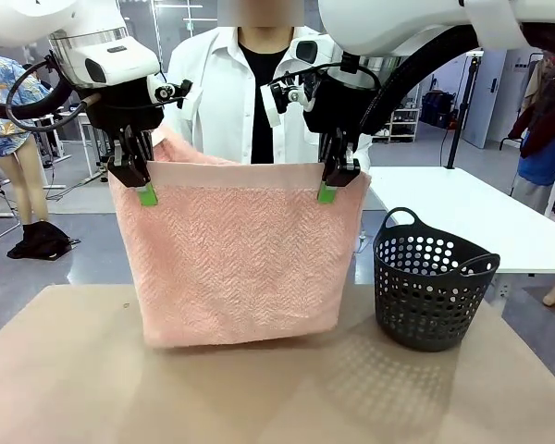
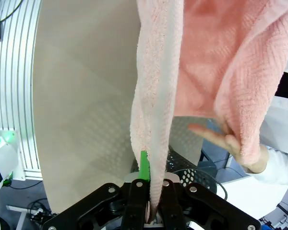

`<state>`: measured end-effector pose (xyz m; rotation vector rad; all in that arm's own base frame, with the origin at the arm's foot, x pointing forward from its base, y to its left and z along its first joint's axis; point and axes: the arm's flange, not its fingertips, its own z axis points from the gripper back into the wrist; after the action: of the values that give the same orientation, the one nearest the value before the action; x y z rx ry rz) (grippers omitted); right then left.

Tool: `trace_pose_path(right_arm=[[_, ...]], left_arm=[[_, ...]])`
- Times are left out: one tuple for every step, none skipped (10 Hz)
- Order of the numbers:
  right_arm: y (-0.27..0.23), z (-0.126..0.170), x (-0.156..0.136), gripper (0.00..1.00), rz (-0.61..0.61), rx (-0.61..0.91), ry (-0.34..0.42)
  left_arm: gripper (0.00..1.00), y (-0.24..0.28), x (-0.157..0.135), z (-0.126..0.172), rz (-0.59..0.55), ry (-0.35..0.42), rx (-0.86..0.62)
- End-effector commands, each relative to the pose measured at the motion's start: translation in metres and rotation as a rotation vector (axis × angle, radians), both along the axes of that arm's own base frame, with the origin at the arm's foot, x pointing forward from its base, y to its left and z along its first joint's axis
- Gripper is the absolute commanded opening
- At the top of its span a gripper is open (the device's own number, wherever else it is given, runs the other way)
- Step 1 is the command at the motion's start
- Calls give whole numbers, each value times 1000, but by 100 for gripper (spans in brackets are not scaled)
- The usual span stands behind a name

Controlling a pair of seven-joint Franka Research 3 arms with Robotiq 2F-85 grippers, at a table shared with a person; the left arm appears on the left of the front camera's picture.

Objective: Fold the towel.
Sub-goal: Release the end of the 100 cm Hotel Towel you were holding and grab the top end of the folded side.

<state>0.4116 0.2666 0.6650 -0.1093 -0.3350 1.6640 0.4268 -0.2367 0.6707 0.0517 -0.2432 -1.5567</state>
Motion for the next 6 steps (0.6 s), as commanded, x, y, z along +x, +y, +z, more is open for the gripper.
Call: trace_pose_path(right_arm=[[0,0,0,0,1,-1,1],[0,0,0,0,1,-1,1],[0,0,0,0,1,-1,1],[0,0,0,0,1,-1,1],[0,0,0,0,1,-1,1],[0,0,0,0,1,-1,1]], left_arm=[[0,1,0,1,2,-4,2],[0,1,0,1,2,-4,2],[0,1,0,1,2,-4,2],[0,1,0,1,2,-4,2],[0,1,0,1,2,-4,2],[0,1,0,1,2,-4,2]])
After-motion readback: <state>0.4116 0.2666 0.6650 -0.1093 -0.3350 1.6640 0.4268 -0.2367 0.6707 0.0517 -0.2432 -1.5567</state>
